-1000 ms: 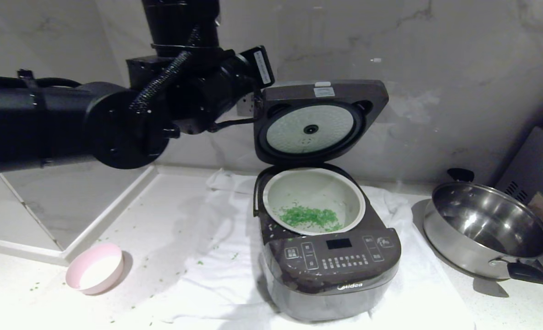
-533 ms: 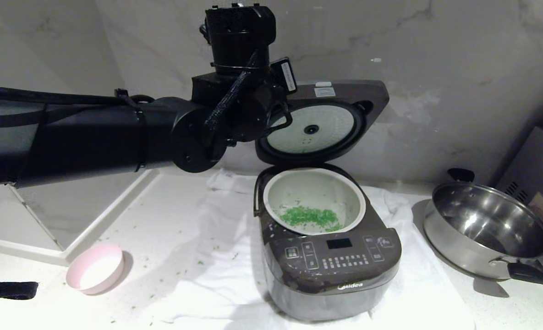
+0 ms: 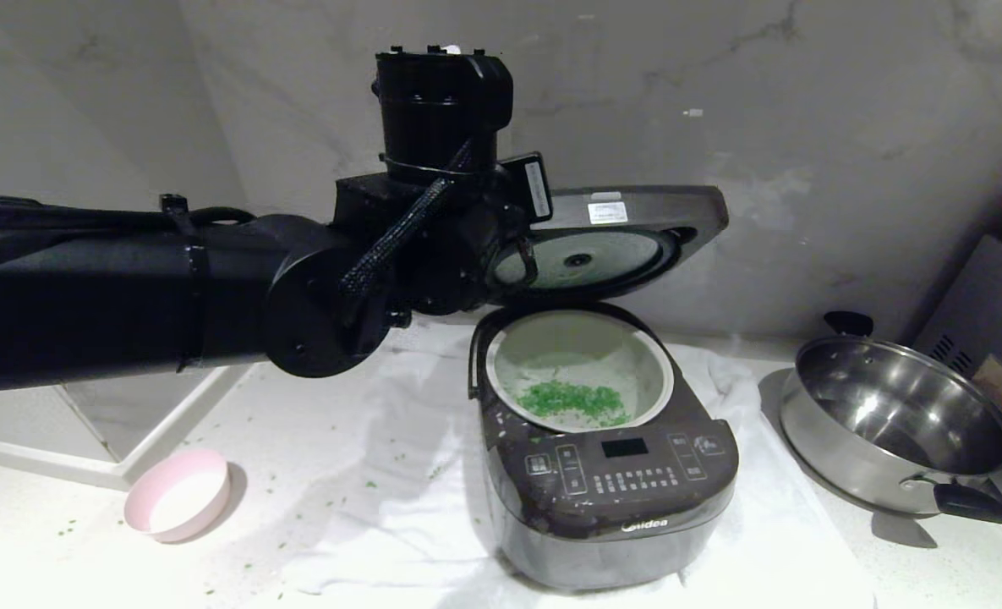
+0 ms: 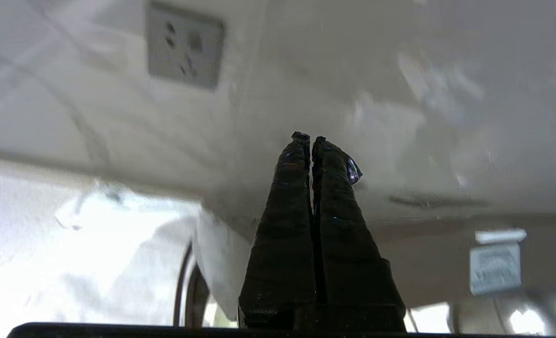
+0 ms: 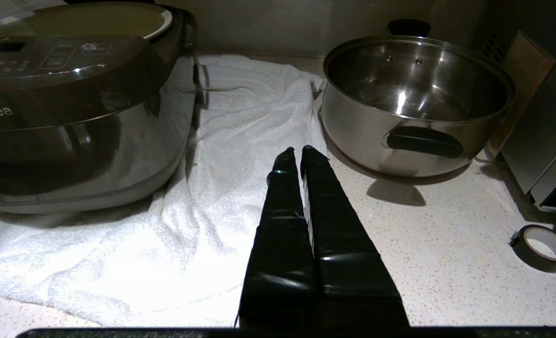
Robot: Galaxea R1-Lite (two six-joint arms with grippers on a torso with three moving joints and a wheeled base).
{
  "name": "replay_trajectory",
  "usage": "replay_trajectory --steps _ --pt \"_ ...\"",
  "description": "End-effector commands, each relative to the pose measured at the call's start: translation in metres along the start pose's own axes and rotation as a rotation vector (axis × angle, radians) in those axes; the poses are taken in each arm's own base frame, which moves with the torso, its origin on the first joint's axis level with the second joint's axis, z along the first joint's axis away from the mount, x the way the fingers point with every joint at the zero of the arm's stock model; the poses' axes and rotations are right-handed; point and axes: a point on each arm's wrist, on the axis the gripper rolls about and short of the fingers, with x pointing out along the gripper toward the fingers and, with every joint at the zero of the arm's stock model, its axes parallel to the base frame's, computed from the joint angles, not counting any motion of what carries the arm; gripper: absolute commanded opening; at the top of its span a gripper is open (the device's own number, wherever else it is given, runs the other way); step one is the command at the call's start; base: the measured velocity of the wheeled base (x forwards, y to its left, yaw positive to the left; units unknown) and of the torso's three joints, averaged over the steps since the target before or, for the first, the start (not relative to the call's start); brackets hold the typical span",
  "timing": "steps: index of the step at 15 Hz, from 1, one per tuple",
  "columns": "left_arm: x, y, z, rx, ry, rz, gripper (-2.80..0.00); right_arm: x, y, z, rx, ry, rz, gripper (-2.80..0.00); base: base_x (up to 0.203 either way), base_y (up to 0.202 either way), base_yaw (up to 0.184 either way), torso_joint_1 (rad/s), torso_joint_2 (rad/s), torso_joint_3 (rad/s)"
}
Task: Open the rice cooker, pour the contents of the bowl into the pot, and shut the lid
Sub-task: Close the rice cooker
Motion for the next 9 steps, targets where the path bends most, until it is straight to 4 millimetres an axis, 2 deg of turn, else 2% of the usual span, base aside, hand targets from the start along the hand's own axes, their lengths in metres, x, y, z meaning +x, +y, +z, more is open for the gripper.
replay_trajectory --steps 1,5,9 --pt "-0.019 0.007 0.005 0.003 0.011 -0.005 -2.8 0.0 0.0 0.0 0.0 0.001 0.0 -2.8 0.0 0.0 0.0 0.0 0.0 0.0" --pt "-0.039 0.016 -0.011 0.021 0.074 -0.01 -2.8 0.0 0.0 0.0 -0.016 -0.001 0.011 -2.8 0.0 0.0 0.0 0.0 0.0 0.0" --pt "-0.051 0.021 -0.025 0.001 0.126 -0.012 -2.8 0.0 0.0 0.0 -0.039 -0.002 -0.001 -2.8 0.0 0.0 0.0 0.0 0.0 0.0"
